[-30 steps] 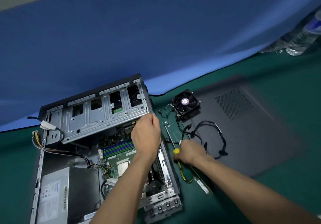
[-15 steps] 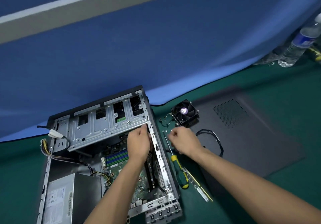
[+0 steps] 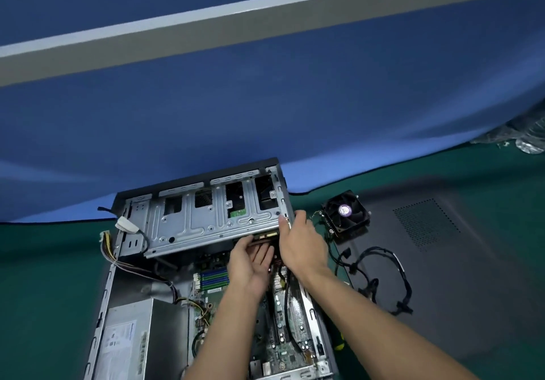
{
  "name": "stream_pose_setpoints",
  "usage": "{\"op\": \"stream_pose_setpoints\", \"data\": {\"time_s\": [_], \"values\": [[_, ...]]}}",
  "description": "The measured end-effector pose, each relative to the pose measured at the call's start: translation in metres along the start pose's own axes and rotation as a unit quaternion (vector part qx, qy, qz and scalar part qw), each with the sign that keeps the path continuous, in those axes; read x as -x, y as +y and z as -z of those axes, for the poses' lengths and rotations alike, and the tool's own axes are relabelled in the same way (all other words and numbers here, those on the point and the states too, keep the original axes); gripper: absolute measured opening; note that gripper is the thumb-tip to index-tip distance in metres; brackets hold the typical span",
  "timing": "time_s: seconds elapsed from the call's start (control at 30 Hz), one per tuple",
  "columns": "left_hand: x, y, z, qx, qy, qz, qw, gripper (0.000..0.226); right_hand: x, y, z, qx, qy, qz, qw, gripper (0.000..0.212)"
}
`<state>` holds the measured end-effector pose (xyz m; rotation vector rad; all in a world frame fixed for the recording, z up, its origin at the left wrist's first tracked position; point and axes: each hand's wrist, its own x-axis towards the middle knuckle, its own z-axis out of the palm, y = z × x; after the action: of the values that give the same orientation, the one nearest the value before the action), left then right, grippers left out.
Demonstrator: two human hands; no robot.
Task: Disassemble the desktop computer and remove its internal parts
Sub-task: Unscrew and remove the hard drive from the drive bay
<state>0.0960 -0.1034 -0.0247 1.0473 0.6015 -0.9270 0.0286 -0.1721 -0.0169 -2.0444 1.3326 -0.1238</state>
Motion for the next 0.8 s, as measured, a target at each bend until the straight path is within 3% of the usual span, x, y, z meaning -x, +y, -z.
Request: {"op": "stream_pose_setpoints", "data": {"time_s": [0.13, 0.23, 0.5, 0.67, 0.8], "values": [[-0.007, -0.002, 0.010, 0.053, -0.054, 0.019, 0.997, 0.018, -0.003, 0.001, -0.005, 0.019, 0.035, 0.007, 0.999, 0.042], [-0.007, 0.004, 0.016, 0.018, -0.062, 0.011, 0.998, 0.007, -0.003, 0.002, -0.006, 0.022, 0.047, 0.010, 0.999, 0.042], [-0.006, 0.011, 0.020, -0.030, -0.066, -0.010, 0.997, 0.010, -0.003, 0.004, -0.006, 0.027, 0.055, 0.002, 0.998, 0.046], [-0.015, 0.006, 0.016, -0.002, -0.092, 0.026, 0.995, 0.008, -0.002, 0.005, -0.005, 0.043, 0.042, 0.006, 0.998, 0.056], [-0.018, 0.005, 0.010, 0.009, -0.121, 0.053, 0.991, 0.012, -0.003, 0.005, -0.006, 0.041, 0.047, 0.010, 0.998, 0.050]]}}
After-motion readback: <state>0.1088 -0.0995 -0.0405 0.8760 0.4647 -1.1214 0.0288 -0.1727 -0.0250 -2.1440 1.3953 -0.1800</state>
